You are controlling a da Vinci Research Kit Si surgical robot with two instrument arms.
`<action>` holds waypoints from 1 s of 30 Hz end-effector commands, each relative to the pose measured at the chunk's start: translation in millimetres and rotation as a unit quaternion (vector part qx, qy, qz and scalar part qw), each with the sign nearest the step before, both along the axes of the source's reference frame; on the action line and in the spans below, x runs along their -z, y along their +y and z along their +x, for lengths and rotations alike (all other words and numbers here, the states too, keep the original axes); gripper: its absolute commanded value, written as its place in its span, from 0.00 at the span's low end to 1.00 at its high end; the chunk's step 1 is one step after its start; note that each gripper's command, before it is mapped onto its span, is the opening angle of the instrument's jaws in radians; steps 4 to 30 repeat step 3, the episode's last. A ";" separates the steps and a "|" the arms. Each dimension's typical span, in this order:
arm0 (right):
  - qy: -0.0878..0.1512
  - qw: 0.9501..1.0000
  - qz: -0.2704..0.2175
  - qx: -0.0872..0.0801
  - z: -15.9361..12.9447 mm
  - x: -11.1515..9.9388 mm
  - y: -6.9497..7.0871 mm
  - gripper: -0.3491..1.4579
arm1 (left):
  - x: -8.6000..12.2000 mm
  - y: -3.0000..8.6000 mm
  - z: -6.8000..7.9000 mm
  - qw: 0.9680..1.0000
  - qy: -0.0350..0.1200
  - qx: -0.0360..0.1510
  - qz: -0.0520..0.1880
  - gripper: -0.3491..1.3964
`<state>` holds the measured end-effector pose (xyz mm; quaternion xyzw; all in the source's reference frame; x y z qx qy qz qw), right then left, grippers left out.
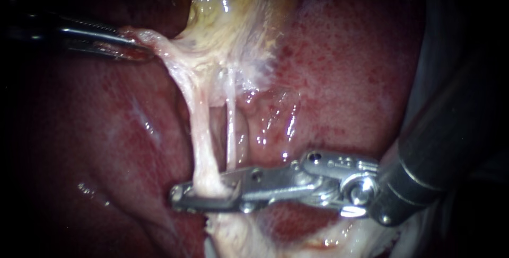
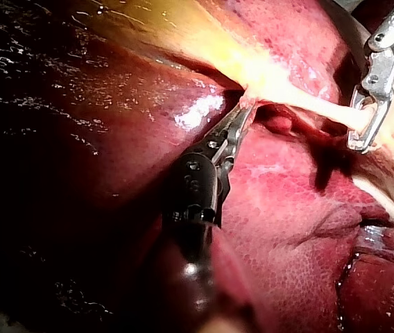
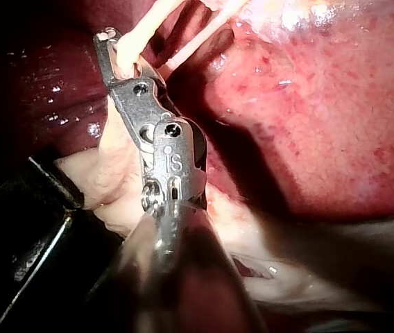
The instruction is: Clipping first clip left tube
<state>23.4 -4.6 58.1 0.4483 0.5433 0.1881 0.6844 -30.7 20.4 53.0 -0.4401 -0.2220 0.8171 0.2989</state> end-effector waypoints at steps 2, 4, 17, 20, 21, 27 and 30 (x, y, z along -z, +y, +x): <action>-0.001 1.000 0.003 0.000 0.0 -0.2 0.0 0.00 | 0.0 0.0 0.0 1.000 0.000 0.000 0.000 0.00; -0.001 1.000 0.003 0.000 0.0 -0.2 0.0 0.00 | 0.0 0.0 0.0 1.000 0.000 0.000 0.000 0.00; -0.001 1.000 0.003 0.000 0.0 -0.2 0.0 0.00 | 0.0 0.0 0.0 1.000 0.000 0.000 0.000 0.00; -0.001 1.000 0.003 0.000 0.0 -0.2 0.0 0.00 | 0.0 0.0 0.0 1.000 0.000 0.000 0.000 0.00; -0.001 1.000 0.003 0.000 0.0 -0.2 0.0 0.00 | 0.0 0.0 0.0 1.000 0.000 0.000 0.000 0.00; -0.001 1.000 0.003 0.000 0.0 -0.2 0.0 0.00 | 0.0 0.0 0.0 1.000 0.000 0.000 0.000 0.00; -0.001 1.000 0.003 0.000 0.0 -0.2 0.0 0.00 | 0.0 0.0 0.0 1.000 0.000 0.000 0.000 0.00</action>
